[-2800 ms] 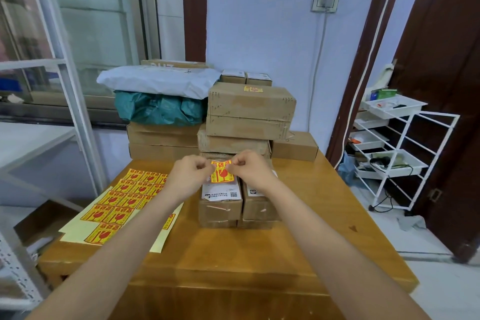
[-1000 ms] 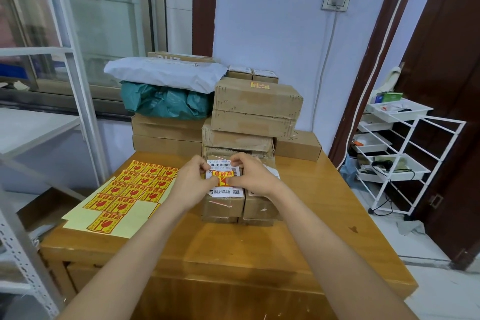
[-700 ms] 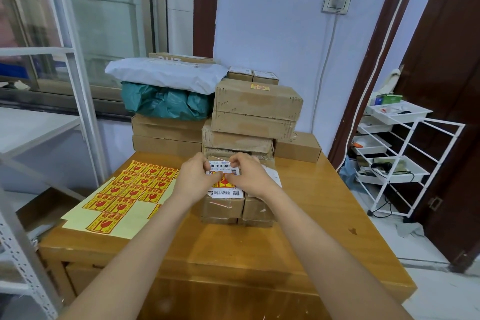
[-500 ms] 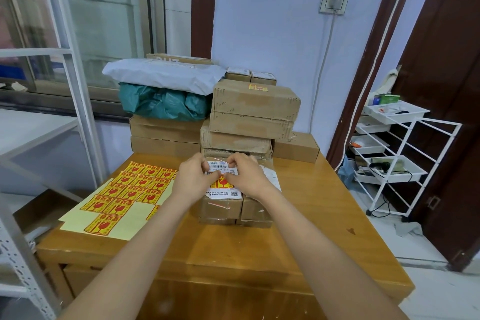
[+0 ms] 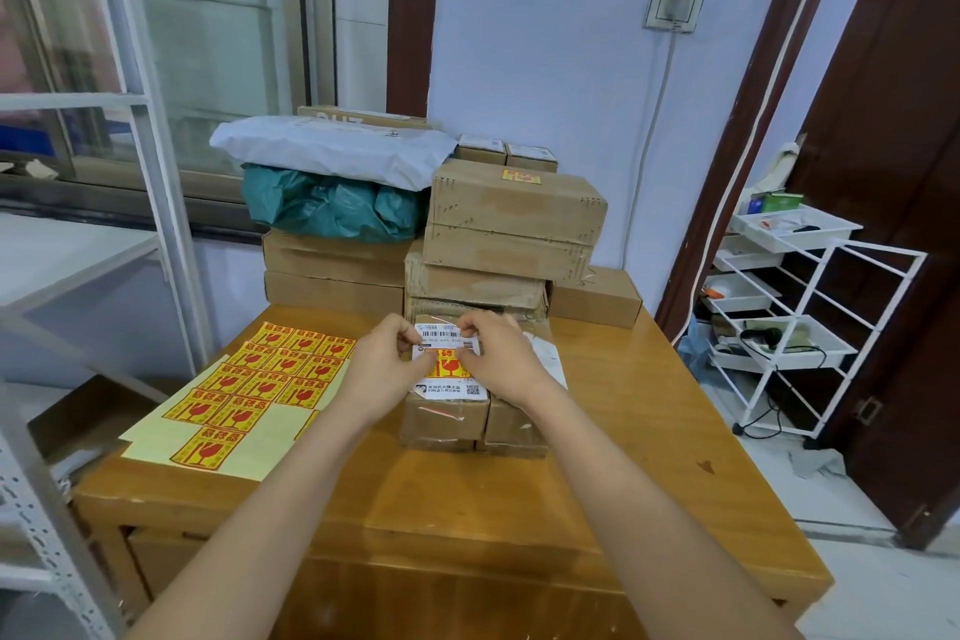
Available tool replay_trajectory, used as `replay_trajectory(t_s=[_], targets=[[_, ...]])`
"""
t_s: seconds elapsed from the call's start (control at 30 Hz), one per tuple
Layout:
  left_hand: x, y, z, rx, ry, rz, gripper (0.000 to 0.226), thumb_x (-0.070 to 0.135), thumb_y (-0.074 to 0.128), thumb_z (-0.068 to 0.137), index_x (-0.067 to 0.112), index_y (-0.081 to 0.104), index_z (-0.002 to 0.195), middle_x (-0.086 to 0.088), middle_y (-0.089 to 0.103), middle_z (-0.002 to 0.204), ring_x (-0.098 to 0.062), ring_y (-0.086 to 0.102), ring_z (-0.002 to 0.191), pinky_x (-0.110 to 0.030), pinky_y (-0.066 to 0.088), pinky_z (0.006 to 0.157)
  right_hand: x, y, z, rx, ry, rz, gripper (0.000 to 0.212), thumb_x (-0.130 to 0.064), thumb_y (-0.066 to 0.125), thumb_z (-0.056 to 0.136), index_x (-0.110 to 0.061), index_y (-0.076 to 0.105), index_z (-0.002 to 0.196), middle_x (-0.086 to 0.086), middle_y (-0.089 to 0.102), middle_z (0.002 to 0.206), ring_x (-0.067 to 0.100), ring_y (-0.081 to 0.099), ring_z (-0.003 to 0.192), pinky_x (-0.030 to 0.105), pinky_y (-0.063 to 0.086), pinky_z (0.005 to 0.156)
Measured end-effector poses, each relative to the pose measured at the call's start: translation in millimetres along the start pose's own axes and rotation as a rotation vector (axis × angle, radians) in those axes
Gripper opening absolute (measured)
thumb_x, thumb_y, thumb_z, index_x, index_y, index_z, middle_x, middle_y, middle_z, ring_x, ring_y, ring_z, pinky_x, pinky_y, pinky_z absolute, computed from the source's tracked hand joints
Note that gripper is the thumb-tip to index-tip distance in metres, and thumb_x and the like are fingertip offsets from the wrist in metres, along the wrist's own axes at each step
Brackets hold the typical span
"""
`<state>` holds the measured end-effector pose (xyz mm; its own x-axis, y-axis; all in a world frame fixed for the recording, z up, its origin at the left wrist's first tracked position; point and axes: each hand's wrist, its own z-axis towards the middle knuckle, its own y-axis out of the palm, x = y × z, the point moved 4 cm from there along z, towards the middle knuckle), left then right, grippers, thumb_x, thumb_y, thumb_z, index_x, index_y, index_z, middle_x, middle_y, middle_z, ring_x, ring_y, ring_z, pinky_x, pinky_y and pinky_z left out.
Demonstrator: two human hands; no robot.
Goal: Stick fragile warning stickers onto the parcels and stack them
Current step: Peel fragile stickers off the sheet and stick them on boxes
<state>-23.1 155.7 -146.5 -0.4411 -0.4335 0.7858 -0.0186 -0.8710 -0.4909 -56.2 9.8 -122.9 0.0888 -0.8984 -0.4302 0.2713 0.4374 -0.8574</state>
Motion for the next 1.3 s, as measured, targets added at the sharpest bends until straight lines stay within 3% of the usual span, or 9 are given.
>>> replay_trajectory(t_s=[0.17,0.3,0.4,0.47,0.53,0.63,0.87,1.07,1.3], targets=[[-5,1,-8,-0.112,-0.015,-0.083,0.03,0.017,0.07,0.083,0.013,0.05,0.105,-0.003,0.054,0.11,-0.015,0.052,0.105,-0.013,0.041,0.079,0,-4,-5,-0.157,-0.043,-0.051,0.053,-0.027,0.056,0.095,-0.015,0.038,0.143,0.004,0.044,0.14,0.022,0.032,0.131,0.038,0.031,0.108],[-5,0,-13,-0.158,-0.084,-0.172,0.031,0.011,0.064,0.088,0.013,0.049,0.115,-0.001,0.05,0.118,-0.013,0.048,0.111,-0.011,0.042,0.077,0,-10,-9,-0.294,-0.065,-0.038,0.058,-0.021,0.056,0.095,-0.015,0.031,0.148,0.004,0.037,0.149,0.022,0.025,0.138,0.034,0.023,0.111],[-4,-2,-17,-0.197,-0.154,-0.346,0.031,0.002,0.056,0.09,0.016,0.051,0.117,0.002,0.05,0.121,-0.009,0.051,0.108,-0.016,0.048,0.075,2,-13,-8,-0.348,-0.039,0.025,0.063,-0.012,0.06,0.092,-0.015,0.031,0.148,0.002,0.039,0.149,0.02,0.031,0.138,0.036,0.027,0.114],[-8,-7,-18,-0.195,-0.171,-0.451,0.029,0.002,0.056,0.089,0.019,0.056,0.113,0.007,0.056,0.122,-0.005,0.051,0.113,-0.02,0.047,0.086,0,-16,-6,-0.395,-0.024,0.02,0.067,-0.006,0.061,0.089,-0.018,0.031,0.148,0.001,0.04,0.147,0.017,0.038,0.134,0.032,0.032,0.11],[-15,-14,-19,-0.155,-0.184,-0.582,0.03,0.001,0.054,0.09,0.02,0.059,0.111,0.005,0.062,0.12,-0.008,0.054,0.117,-0.032,0.044,0.101,-9,-24,-4,-0.376,-0.036,-0.025,0.067,-0.004,0.062,0.088,-0.021,0.034,0.146,0.001,0.04,0.144,0.018,0.042,0.13,0.029,0.037,0.104],[-24,-25,-19,-0.071,-0.172,-0.625,0.032,-0.004,0.048,0.091,0.019,0.061,0.109,0.002,0.064,0.119,-0.011,0.057,0.116,-0.035,0.044,0.103,-37,-36,-5,-0.222,-0.09,-0.005,0.051,-0.006,0.057,0.092,-0.02,0.044,0.14,0.001,0.041,0.141,0.017,0.039,0.132,0.024,0.031,0.103],[-60,-56,-21,0.124,-0.18,-0.483,0.022,0.0,0.045,0.093,0.011,0.064,0.096,-0.008,0.064,0.101,-0.025,0.059,0.103,-0.035,0.049,0.089,-114,7,-19,-0.07,-0.283,0.229,0.024,-0.016,0.054,0.095,-0.016,0.062,0.117,-0.002,0.053,0.121,0.011,0.049,0.113,0.023,0.038,0.095],[-85,-78,-17,0.284,-0.195,-0.094,0.017,0.003,0.048,0.091,0.009,0.063,0.098,-0.002,0.062,0.098,-0.02,0.056,0.095,-0.029,0.04,0.074,-121,85,-19,-0.043,-0.139,0.387,0.033,-0.009,0.047,0.095,-0.009,0.053,0.126,0.003,0.047,0.127,0.016,0.047,0.118,0.024,0.036,0.099],[-101,-59,26,0.081,-0.092,0.279,0.026,0.012,0.052,0.091,0.009,0.061,0.115,-0.007,0.059,0.122,-0.024,0.048,0.118,-0.035,0.039,0.094,-93,139,8,-0.054,0.065,0.323,0.05,-0.004,0.043,0.093,-0.005,0.032,0.142,0.006,0.028,0.148,0.022,0.022,0.138,0.026,0.019,0.112]])
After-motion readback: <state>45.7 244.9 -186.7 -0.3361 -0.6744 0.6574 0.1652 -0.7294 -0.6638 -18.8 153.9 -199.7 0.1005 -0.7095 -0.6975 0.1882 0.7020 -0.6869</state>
